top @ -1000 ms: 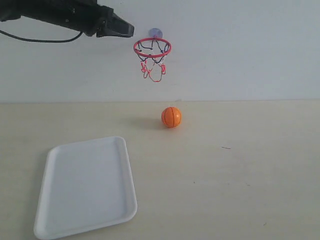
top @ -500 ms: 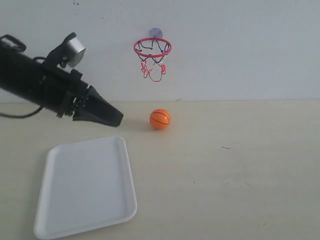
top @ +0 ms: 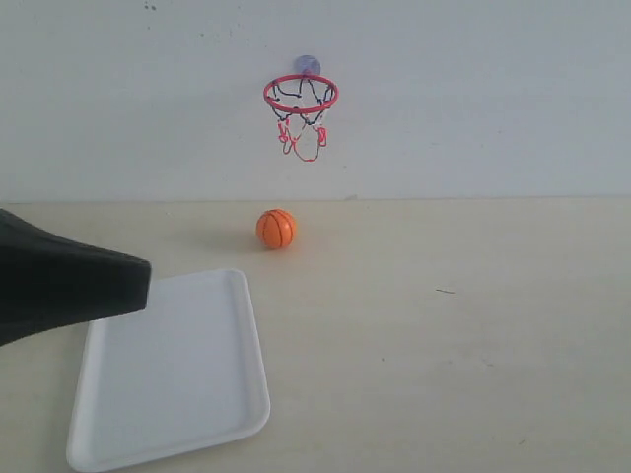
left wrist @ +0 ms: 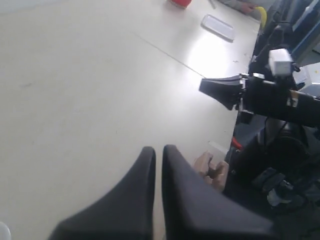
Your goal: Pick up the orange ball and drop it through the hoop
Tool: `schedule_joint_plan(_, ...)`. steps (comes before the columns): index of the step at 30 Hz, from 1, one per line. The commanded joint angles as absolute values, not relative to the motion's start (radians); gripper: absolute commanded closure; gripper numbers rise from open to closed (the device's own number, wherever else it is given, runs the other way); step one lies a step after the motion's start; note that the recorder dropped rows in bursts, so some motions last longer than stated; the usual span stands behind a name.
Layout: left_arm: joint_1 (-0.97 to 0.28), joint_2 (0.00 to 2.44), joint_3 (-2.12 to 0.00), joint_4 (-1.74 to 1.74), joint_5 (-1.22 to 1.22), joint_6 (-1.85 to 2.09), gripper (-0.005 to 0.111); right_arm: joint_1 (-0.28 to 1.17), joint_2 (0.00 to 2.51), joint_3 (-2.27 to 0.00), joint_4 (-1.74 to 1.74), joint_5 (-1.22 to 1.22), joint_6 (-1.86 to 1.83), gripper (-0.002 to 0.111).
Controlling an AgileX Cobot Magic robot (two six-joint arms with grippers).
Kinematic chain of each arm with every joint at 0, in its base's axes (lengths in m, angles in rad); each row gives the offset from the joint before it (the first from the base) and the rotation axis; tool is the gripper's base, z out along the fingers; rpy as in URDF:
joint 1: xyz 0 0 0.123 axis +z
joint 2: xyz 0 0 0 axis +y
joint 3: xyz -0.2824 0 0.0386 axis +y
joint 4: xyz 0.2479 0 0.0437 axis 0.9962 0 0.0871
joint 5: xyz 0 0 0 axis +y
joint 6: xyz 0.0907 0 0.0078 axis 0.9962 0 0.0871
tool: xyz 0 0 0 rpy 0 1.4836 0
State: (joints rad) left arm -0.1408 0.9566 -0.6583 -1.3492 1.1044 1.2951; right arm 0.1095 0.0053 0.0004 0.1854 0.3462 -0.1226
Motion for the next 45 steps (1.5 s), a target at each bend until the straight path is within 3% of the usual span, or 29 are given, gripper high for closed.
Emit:
schedule_joint_plan(1,-0.149,0.807,-0.652,-1.341,1.114,1.306,0.103,0.112,0.0,0.0,0.178,0.334,-0.13,0.109)
schedule_joint_plan(10,-0.149,0.636,-0.647,-1.272,0.759,1.322,0.103,0.112,0.0,0.0,0.178,0.334,-0.13,0.109)
schedule_joint_plan(17,-0.061,0.437,-0.508,-1.384,0.357,1.179,0.103,0.112,0.0,0.0,0.178,0.334,-0.13,0.109)
schedule_joint_plan(26,-0.016,0.105,-0.202,-1.407,0.228,1.173,0.103,0.112,0.0,0.0,0.178,0.334,-0.13,0.109)
schedule_joint_plan(30,-0.016,0.0,-0.164,-1.471,0.193,1.155,0.103,0.112,0.0,0.0,0.178,0.334,-0.13,0.109)
schedule_joint_plan(35,-0.016,0.0,-0.164,-1.744,0.019,1.101,0.103,0.112,0.0,0.0,0.178,0.334,-0.13,0.109)
schedule_joint_plan(40,-0.016,0.0,-0.126,-1.744,-0.108,0.814,0.103,0.112,0.0,0.0,0.178,0.334,-0.13,0.109)
schedule_joint_plan(45,-0.016,0.0,-0.048,-1.203,-0.071,0.666,0.103,0.112,0.0,0.0,0.178,0.334,-0.13,0.109)
